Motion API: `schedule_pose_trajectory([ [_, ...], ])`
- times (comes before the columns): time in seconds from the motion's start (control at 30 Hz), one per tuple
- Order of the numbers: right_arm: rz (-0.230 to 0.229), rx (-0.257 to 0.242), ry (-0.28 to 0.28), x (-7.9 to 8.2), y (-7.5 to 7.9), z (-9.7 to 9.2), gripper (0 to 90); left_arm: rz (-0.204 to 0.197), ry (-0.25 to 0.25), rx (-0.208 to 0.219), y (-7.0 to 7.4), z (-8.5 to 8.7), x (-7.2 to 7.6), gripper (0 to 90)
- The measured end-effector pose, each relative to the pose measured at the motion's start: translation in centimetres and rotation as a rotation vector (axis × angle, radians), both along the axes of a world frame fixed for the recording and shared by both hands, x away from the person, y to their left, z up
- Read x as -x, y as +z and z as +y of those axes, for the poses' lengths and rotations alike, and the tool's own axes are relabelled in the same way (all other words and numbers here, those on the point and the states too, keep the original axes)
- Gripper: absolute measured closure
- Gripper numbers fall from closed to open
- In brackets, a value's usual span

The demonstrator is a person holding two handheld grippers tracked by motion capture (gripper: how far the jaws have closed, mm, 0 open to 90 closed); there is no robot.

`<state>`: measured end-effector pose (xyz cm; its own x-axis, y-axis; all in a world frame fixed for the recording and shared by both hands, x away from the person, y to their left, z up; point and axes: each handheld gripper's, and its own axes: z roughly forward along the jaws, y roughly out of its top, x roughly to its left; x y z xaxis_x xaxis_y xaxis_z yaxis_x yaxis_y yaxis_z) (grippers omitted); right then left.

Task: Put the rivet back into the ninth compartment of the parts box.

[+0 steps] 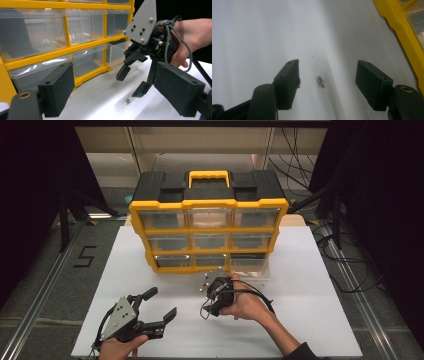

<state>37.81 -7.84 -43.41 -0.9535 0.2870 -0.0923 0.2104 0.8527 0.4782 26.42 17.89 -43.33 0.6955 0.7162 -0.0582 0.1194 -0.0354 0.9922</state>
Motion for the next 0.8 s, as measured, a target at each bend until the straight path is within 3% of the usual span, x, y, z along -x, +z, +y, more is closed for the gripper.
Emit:
schedule_pose_trajectory([
  [0.3, 0.036, 0.052, 0.011, -0.3, -1.0, 0.3, 43.4, 0.001, -0.001, 0.001, 0.0, 0.0, 0.0, 16.2],
  [0.37, 0.015, 0.059, 0.020, -0.5, -1.2, 0.4, 45.9, 0.000, -0.001, 0.001, 0.0, 0.0, 0.0, 16.2],
  [0.8, 0.037, 0.092, 0.013, -0.8, -2.1, 0.7, 57.3, 0.000, 0.000, 0.001, 0.0, 0.0, 0.0, 16.1],
])
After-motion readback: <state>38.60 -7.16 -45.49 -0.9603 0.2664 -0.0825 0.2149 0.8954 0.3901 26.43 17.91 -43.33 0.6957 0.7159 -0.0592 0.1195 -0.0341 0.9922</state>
